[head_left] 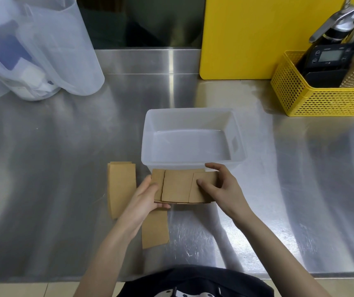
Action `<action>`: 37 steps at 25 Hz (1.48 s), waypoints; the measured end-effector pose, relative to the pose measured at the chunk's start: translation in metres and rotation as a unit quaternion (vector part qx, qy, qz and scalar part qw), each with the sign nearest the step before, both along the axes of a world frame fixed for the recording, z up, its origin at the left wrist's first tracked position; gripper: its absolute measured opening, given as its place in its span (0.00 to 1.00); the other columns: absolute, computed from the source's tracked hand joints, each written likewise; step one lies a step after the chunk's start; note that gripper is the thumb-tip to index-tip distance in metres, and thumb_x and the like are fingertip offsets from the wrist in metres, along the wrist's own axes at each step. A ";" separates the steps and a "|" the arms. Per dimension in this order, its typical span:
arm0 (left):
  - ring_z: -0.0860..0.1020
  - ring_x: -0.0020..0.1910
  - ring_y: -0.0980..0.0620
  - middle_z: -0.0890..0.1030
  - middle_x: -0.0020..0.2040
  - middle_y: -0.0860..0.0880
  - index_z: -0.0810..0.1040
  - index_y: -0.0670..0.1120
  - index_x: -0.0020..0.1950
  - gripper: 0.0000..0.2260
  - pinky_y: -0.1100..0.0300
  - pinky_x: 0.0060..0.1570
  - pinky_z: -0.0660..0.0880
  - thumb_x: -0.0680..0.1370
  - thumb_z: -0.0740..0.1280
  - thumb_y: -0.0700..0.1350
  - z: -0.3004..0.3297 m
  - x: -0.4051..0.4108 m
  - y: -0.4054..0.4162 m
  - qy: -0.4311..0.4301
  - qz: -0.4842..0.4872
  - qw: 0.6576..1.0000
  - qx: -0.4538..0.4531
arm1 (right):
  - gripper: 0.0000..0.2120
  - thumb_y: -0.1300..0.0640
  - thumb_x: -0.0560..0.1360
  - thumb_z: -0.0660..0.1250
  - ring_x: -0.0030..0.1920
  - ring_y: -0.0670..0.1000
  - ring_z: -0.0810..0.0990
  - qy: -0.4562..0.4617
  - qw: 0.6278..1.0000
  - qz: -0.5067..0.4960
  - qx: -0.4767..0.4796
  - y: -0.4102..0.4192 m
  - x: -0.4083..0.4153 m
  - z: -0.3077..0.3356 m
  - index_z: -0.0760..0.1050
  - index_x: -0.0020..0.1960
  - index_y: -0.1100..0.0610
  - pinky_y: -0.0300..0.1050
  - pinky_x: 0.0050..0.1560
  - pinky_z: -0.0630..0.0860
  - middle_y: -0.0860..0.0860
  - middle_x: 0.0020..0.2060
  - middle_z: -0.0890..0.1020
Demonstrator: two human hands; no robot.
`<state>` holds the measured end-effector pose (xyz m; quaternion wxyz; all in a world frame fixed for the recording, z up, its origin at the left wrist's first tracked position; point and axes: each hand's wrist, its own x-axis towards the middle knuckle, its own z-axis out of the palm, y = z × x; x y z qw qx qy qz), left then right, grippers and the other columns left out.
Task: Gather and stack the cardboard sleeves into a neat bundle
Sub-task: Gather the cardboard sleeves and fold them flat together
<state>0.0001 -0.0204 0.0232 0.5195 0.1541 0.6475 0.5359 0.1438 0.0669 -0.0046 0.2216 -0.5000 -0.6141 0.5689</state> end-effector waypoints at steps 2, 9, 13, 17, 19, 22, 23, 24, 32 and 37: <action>0.76 0.37 0.53 0.73 0.42 0.55 0.70 0.52 0.41 0.12 0.57 0.36 0.77 0.79 0.52 0.39 -0.003 0.001 0.002 -0.018 0.009 1.000 -0.006 | 0.16 0.58 0.72 0.67 0.41 0.42 0.73 0.006 1.000 -0.002 0.004 -0.003 -0.003 0.001 0.70 0.59 0.51 0.25 0.36 0.70 0.44 0.41 0.73; 0.77 0.48 0.57 0.76 0.51 0.57 0.69 0.56 0.52 0.06 0.69 0.35 0.78 0.78 0.57 0.46 -0.009 -0.002 -0.006 0.041 -0.052 0.997 0.026 | 0.17 0.57 0.71 0.68 0.39 0.42 0.73 0.001 1.000 0.003 0.001 -0.007 -0.011 0.004 0.69 0.58 0.52 0.25 0.34 0.70 0.44 0.39 0.73; 0.77 0.47 0.57 0.77 0.52 0.55 0.70 0.53 0.54 0.08 0.70 0.33 0.77 0.78 0.57 0.43 -0.013 -0.006 -0.010 0.081 -0.046 0.995 0.027 | 0.14 0.55 0.72 0.67 0.39 0.44 0.73 0.007 1.000 0.023 -0.005 -0.008 -0.013 0.007 0.69 0.57 0.51 0.29 0.34 0.70 0.45 0.38 0.73; 0.77 0.44 0.54 0.77 0.50 0.55 0.68 0.59 0.45 0.10 0.73 0.32 0.76 0.79 0.57 0.43 -0.009 -0.016 -0.017 0.098 -0.011 0.994 0.047 | 0.08 0.52 0.78 0.56 0.39 0.46 0.74 0.025 0.999 0.022 -0.015 -0.008 -0.016 0.008 0.72 0.53 0.51 0.39 0.41 0.71 0.46 0.37 0.75; 0.78 0.40 0.54 0.78 0.48 0.54 0.70 0.57 0.46 0.08 0.72 0.34 0.77 0.79 0.57 0.44 -0.009 -0.027 -0.023 0.101 0.012 0.994 0.048 | 0.10 0.53 0.79 0.53 0.36 0.42 0.77 0.046 0.998 0.022 -0.033 -0.007 -0.019 0.005 0.73 0.51 0.53 0.35 0.41 0.72 0.45 0.36 0.77; 0.79 0.36 0.59 0.79 0.48 0.52 0.73 0.53 0.49 0.07 0.68 0.36 0.78 0.78 0.57 0.43 -0.010 -0.046 -0.033 0.113 0.055 0.991 0.048 | 0.07 0.57 0.77 0.58 0.34 0.39 0.77 -0.016 0.996 0.083 0.021 -0.010 -0.025 -0.008 0.73 0.52 0.54 0.26 0.37 0.70 0.48 0.37 0.79; 0.79 0.36 0.61 0.79 0.47 0.53 0.73 0.54 0.48 0.08 0.69 0.34 0.78 0.78 0.57 0.43 -0.009 -0.053 -0.037 0.109 0.075 0.990 0.054 | 0.08 0.57 0.76 0.61 0.37 0.42 0.77 -0.056 0.990 0.120 0.052 -0.013 -0.029 -0.014 0.73 0.54 0.55 0.26 0.39 0.70 0.50 0.39 0.79; 0.79 0.36 0.62 0.79 0.46 0.54 0.73 0.54 0.47 0.08 0.69 0.32 0.78 0.78 0.57 0.42 -0.008 -0.058 -0.041 0.107 0.093 0.988 0.058 | 0.10 0.57 0.74 0.63 0.40 0.46 0.76 -0.091 0.979 0.163 0.080 -0.016 -0.033 -0.021 0.73 0.56 0.56 0.28 0.42 0.70 0.52 0.42 0.78; 0.76 0.43 0.56 0.77 0.46 0.53 0.72 0.51 0.47 0.08 0.69 0.30 0.77 0.78 0.57 0.40 -0.012 -0.069 -0.059 0.097 0.156 0.981 0.065 | 0.36 0.43 0.67 0.69 0.67 0.60 0.59 -0.333 0.852 0.355 0.191 -0.038 -0.076 -0.040 0.59 0.68 0.56 0.55 0.69 0.60 0.58 0.65 0.62; 0.77 0.45 0.55 0.77 0.47 0.53 0.72 0.52 0.49 0.07 0.69 0.31 0.78 0.78 0.57 0.41 -0.016 -0.071 -0.061 0.095 0.151 0.983 0.048 | 0.31 0.48 0.66 0.72 0.65 0.60 0.62 -0.337 0.867 0.314 0.193 -0.037 -0.078 -0.042 0.62 0.61 0.59 0.53 0.66 0.61 0.59 0.63 0.63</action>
